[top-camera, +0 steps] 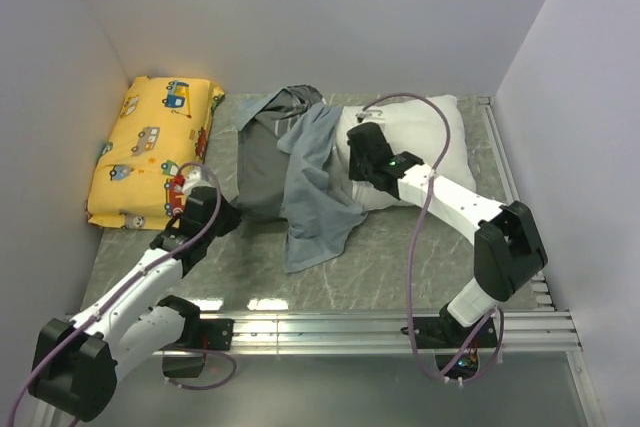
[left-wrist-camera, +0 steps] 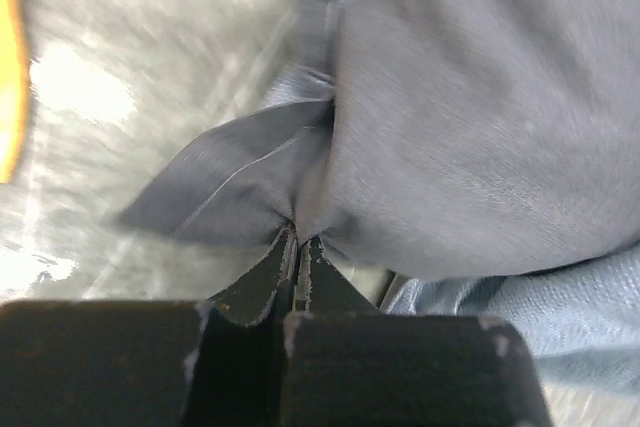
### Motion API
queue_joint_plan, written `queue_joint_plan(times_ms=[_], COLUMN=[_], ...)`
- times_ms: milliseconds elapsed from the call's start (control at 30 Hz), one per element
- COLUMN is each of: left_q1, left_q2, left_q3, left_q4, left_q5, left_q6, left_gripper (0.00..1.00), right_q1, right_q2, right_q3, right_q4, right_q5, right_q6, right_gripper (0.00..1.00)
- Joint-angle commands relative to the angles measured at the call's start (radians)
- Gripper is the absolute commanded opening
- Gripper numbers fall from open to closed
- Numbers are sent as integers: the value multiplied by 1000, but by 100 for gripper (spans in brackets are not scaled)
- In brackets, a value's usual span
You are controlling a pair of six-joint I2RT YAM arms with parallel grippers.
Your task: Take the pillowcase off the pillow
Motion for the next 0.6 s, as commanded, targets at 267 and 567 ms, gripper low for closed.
queue_joint_plan(times_ms=[267, 567], left_q1=[570, 733], left_q2=[-76, -28], left_q3=[177, 179], left_q4=[-43, 51], left_q5=[97, 363], left_q6=[-30, 3], left_gripper=[0, 0], right_q1=[-384, -328], right_q2=[-180, -226], right_q3=[-56, -79], right_q4=[-40, -32], right_q5=[-47, -95], right_q6=[24, 26], right_gripper=[0, 0])
